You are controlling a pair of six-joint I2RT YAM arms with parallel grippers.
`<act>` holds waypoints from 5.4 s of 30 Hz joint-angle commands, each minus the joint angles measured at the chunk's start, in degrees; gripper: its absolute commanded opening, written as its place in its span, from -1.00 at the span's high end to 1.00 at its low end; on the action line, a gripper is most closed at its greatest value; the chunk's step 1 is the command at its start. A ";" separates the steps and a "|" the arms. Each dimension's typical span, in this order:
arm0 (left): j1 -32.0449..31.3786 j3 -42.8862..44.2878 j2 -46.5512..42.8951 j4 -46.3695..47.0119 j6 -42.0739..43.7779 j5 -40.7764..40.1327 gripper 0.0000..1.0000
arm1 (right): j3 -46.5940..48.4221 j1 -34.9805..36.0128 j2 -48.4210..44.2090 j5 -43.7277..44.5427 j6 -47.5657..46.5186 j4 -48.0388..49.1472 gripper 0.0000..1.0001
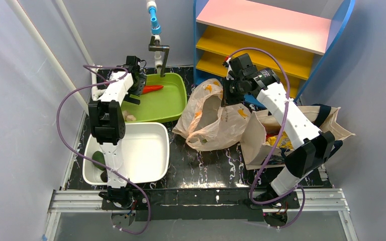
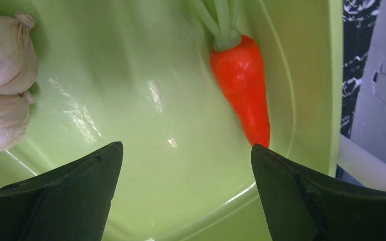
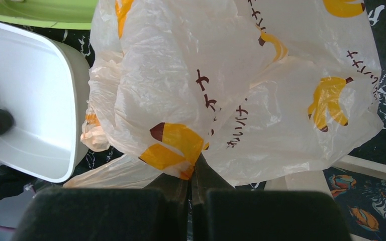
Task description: Place the food into the grocery bag and tie it
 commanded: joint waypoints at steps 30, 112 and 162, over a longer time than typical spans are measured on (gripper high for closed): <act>1.37 13.57 15.60 0.19 -10.49 -6.64 -0.55 | 3.64 -3.25 2.68 1.65 -0.89 -1.91 0.97; -32.99 -23.88 -34.25 22.58 62.30 48.93 1.00 | -0.61 -2.27 4.86 -14.79 8.84 -2.85 0.97; -32.72 -10.90 -31.49 2.05 52.22 21.41 -0.97 | -0.93 -2.13 3.96 -15.80 9.53 -3.68 0.97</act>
